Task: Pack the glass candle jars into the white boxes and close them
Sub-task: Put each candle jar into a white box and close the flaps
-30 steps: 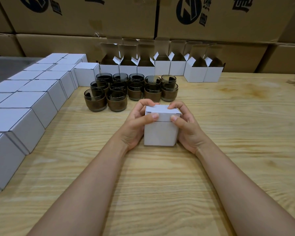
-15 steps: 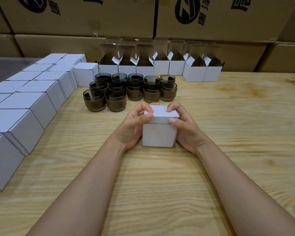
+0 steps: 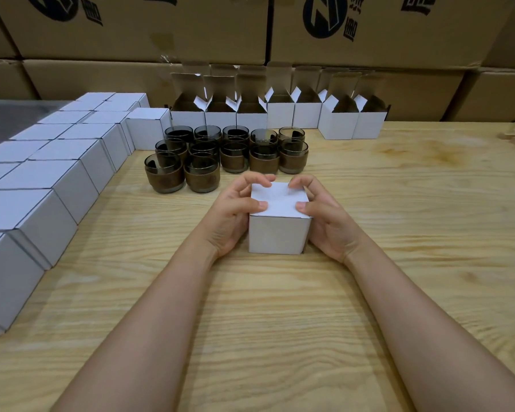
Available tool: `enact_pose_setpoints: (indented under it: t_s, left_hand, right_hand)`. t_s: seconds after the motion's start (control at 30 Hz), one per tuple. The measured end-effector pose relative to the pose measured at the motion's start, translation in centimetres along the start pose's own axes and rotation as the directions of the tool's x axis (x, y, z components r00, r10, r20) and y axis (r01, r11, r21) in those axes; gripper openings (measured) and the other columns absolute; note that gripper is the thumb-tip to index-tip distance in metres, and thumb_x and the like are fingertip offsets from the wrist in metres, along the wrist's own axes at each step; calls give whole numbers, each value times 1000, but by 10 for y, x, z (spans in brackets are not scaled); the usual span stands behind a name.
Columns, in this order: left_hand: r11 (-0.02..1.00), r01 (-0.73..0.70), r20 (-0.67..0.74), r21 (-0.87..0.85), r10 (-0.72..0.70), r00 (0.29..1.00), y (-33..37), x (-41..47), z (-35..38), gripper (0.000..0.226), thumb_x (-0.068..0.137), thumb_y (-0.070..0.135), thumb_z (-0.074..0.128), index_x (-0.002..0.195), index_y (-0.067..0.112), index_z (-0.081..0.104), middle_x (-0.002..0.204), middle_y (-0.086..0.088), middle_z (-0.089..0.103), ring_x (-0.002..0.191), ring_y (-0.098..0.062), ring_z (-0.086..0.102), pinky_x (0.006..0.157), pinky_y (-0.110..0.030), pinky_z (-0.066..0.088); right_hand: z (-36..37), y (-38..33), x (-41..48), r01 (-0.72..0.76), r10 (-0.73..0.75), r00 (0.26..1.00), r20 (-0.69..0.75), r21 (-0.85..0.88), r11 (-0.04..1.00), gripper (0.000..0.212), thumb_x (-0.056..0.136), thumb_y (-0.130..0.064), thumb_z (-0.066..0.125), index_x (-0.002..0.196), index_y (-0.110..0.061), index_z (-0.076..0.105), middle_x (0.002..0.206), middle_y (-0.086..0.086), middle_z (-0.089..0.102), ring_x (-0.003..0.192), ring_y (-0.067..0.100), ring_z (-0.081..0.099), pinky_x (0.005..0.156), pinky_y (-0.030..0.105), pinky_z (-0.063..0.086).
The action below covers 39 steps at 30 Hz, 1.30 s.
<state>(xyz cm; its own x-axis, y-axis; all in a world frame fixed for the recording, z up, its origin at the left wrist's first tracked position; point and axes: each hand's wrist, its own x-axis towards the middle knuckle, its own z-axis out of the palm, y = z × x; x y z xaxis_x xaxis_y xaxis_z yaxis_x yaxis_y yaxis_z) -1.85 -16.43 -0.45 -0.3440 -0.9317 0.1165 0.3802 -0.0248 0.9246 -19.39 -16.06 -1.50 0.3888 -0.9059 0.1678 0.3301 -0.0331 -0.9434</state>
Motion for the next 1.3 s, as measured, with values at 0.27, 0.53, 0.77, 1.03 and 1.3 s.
enact_pose_setpoints:
  t_s: [0.27, 0.53, 0.77, 1.03, 1.3]
  left_hand:
    - [718, -260, -125, 646, 435, 892, 7, -7, 5, 21, 74, 7, 56, 85, 17, 70, 112, 2, 65, 112, -9, 56, 101, -36, 37]
    - [-193, -43, 157, 980, 625, 764, -10, -23, 22, 51, 82, 55, 54, 84, 6, 65, 85, -9, 62, 81, -29, 60, 89, -43, 43]
    - [-360, 71, 196, 930, 650, 734, 8, -46, -14, 45, 75, 51, 52, 77, 6, 57, 78, -11, 56, 71, -29, 57, 88, -43, 42]
    - [-347, 307, 45, 886, 724, 689, 33, -81, -93, 43, 83, 44, 45, 84, 4, 60, 85, -16, 59, 75, -32, 58, 82, -42, 32]
    - [-222, 467, -201, 856, 689, 696, 44, -61, -116, 40, 92, 34, 58, 103, -5, 59, 101, -24, 61, 94, -41, 55, 88, -46, 33]
  right_hand:
    - [-1, 3, 3, 38, -39, 998, -55, -16, 999, 43, 78, -13, 55, 119, -25, 48, 110, 6, 58, 95, 18, 59, 81, 27, 50]
    - [4, 4, 7, -1, -7, 999, -49, -164, 986, 96, 50, -68, 80, 130, -31, 43, 139, -2, 45, 121, 11, 52, 101, 27, 43]
    - [0, 5, 5, -79, 89, 995, 44, -199, 977, 78, 71, -77, 57, 138, -45, 34, 143, -14, 48, 140, 5, 31, 115, 28, 20]
    - [-3, 2, 3, -79, 82, 997, 14, -144, 986, 56, 82, -26, 49, 138, -20, 44, 138, 5, 55, 134, 17, 44, 114, 34, 30]
    - [-2, 2, 4, -89, 86, 995, -51, -53, 995, 54, 79, -26, 51, 132, -16, 51, 133, 13, 58, 129, 20, 49, 115, 39, 29]
